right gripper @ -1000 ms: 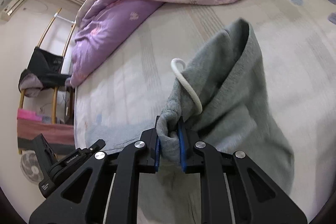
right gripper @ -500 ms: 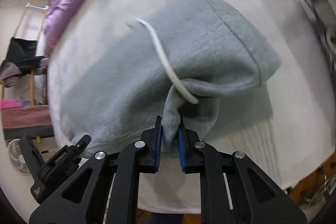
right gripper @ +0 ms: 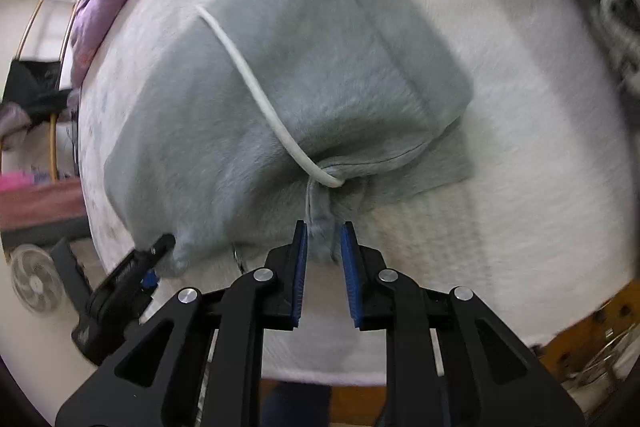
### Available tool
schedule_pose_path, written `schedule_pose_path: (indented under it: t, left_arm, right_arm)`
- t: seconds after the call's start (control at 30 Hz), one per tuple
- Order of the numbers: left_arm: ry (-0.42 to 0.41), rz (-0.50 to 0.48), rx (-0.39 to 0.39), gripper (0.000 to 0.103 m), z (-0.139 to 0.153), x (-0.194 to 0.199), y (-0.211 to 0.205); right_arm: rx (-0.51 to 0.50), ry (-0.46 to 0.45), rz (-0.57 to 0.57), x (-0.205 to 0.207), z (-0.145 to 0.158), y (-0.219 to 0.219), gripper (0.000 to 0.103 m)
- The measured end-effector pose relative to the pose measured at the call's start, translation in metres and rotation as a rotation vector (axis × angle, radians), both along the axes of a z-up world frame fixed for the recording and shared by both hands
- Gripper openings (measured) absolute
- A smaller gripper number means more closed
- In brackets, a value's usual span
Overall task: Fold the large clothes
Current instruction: 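Lift and fold the hoodie over onto itself with both tools, then release, then press the folded hoodie flat with the right tool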
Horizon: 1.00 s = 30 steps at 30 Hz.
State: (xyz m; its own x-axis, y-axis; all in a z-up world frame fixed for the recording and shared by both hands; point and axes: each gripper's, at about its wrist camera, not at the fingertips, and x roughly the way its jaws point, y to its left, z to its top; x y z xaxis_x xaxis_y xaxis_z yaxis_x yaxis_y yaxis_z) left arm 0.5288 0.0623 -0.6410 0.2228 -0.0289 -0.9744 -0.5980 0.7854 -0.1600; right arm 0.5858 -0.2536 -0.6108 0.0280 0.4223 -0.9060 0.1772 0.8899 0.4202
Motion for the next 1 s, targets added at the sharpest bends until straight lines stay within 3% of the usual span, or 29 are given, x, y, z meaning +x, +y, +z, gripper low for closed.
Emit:
schedule_pose_path:
  t: [0.13,0.23,0.3,0.4,0.47,0.57,0.73,0.93,1.0]
  left_arm:
    - [-0.016,0.117,0.008,0.057,0.005,-0.019,0.009]
    - [-0.032,0.197,0.018,0.064,0.008,-0.030,0.013]
    - [-0.038,0.224,0.018,0.067,0.010,-0.035,0.021]
    - [-0.049,0.256,-0.009,0.068,0.011,-0.046,0.049]
    - [-0.058,0.275,-0.026,0.068,0.015,-0.054,0.072]
    - [-0.078,0.292,-0.027,0.070,0.018,-0.065,0.095]
    - [-0.083,0.314,-0.074,0.072,0.007,-0.066,0.115]
    - [-0.052,0.337,-0.117,0.072,-0.013,-0.063,0.132]
    - [-0.055,0.314,-0.125,0.072,-0.017,-0.061,0.136]
  right_arm:
    - [-0.049,-0.133,0.070,0.018,0.025,-0.009,0.018]
    - [-0.083,-0.173,0.126,0.038,0.007,-0.002,0.018]
    - [-0.137,-0.129,0.163,0.045,-0.025,0.001,0.018]
    - [-0.134,-0.001,0.132,0.043,-0.069,-0.009,0.015]
    - [-0.137,-0.010,0.123,0.039,-0.064,-0.010,0.015]
    - [-0.156,-0.064,0.101,0.032,-0.034,-0.004,0.017]
    - [-0.099,-0.218,0.123,0.032,0.021,0.043,0.017]
    - [-0.020,-0.310,0.192,0.061,0.018,0.133,0.015]
    - [-0.044,-0.329,0.213,0.076,0.010,0.158,0.013]
